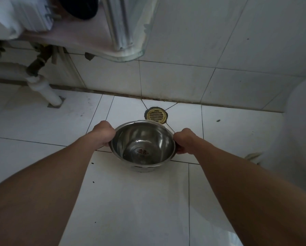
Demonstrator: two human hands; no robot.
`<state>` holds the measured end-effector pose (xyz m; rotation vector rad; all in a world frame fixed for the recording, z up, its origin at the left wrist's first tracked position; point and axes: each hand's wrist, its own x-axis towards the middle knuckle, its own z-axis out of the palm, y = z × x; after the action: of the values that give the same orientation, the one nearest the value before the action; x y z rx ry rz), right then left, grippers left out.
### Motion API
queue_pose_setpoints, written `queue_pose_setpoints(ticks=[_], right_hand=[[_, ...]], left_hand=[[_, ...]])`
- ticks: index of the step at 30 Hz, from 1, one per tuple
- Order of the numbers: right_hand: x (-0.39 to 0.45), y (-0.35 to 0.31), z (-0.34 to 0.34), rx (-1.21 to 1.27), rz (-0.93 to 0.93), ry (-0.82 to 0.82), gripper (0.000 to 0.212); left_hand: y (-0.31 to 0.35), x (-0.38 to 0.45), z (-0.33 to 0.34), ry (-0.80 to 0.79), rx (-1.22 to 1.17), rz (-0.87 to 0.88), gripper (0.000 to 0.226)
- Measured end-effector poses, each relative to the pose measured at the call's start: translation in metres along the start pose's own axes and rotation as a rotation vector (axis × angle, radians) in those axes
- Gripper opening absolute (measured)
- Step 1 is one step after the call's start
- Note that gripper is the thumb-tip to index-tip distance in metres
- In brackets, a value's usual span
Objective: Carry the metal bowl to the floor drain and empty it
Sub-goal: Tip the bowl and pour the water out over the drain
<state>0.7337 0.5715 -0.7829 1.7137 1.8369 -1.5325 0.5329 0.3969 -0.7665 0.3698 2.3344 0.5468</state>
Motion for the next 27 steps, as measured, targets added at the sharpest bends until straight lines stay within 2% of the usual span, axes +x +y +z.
queue_pose_setpoints(ticks=[16,21,27], right_hand=[[-0.0009,-0.003,-0.0004,-0.011,0.007,0.001,0.017],[0.0009,-0.0028,-0.0012,-0.014,0.004,-0.004,0.014],[0.0021,-0.0025,-0.0012,-0.005,0.002,0.006,0.019]], left_hand=[[0.0001,0.0036,-0.0011,0.014,-0.008,-0.001,0.018],[0.002,0.0036,-0.0014,0.015,-0.003,0.003,0.022],[0.0033,0.0032,-0.0013,0.018,0.001,0.009,0.021]])
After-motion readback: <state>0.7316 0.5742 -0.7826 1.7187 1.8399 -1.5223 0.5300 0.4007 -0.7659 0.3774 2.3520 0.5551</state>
